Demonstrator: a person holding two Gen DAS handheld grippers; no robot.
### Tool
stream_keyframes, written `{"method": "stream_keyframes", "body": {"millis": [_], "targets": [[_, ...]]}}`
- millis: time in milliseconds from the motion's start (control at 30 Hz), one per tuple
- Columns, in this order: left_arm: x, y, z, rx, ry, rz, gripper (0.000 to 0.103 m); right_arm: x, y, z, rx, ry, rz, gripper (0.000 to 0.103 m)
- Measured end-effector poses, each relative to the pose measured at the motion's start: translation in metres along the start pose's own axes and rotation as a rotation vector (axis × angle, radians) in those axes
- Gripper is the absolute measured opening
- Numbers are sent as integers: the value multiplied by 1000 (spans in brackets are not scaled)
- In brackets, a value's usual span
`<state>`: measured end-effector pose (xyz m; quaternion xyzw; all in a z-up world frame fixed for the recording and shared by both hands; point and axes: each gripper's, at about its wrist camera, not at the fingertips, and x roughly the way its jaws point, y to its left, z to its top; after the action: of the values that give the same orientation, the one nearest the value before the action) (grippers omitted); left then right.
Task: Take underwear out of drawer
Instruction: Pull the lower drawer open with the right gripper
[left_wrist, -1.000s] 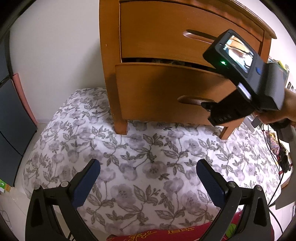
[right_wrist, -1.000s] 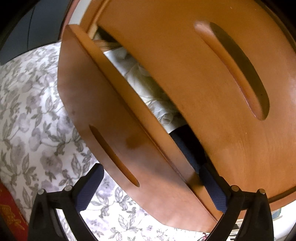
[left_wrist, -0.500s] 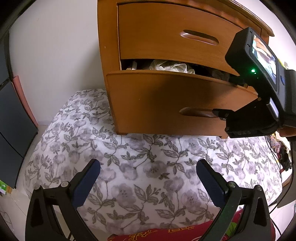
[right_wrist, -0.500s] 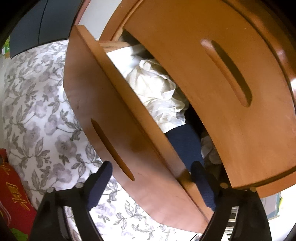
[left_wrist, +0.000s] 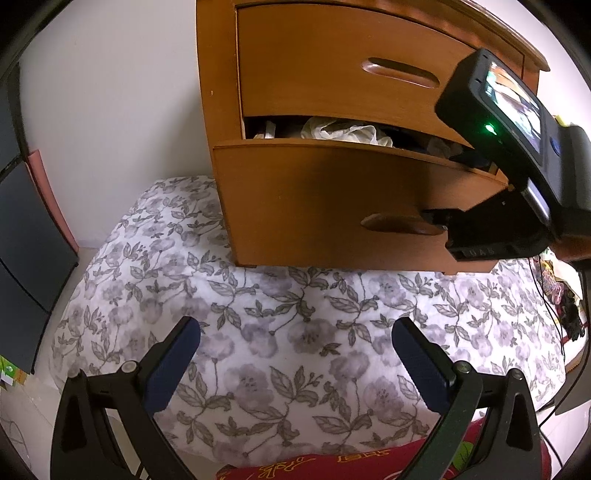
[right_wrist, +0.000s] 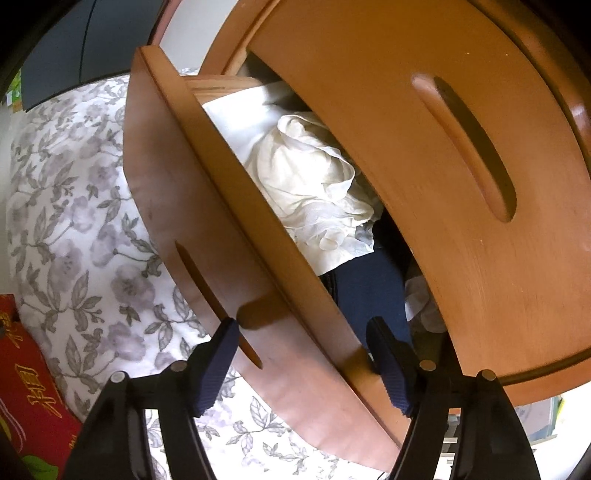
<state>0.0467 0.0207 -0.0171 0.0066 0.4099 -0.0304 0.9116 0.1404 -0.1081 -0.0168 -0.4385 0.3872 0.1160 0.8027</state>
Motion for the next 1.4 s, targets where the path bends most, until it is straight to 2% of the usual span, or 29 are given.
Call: {"method": "stream_keyframes", "body": {"millis": [233, 800, 933, 1400], "targets": [[-2, 3, -2, -18, -4, 6, 103, -18, 16, -16, -12, -28, -6, 74], [-3, 3, -1, -25, -2, 23, 103, -68, 40, -47, 3, -73, 48, 74], [-3, 4, -1, -30, 1, 22, 103, -82, 49, -54, -17, -109, 50, 74], [-5, 5, -4, -58, 11, 58, 103, -77, 52, -52, 51, -93, -8, 77]]}}
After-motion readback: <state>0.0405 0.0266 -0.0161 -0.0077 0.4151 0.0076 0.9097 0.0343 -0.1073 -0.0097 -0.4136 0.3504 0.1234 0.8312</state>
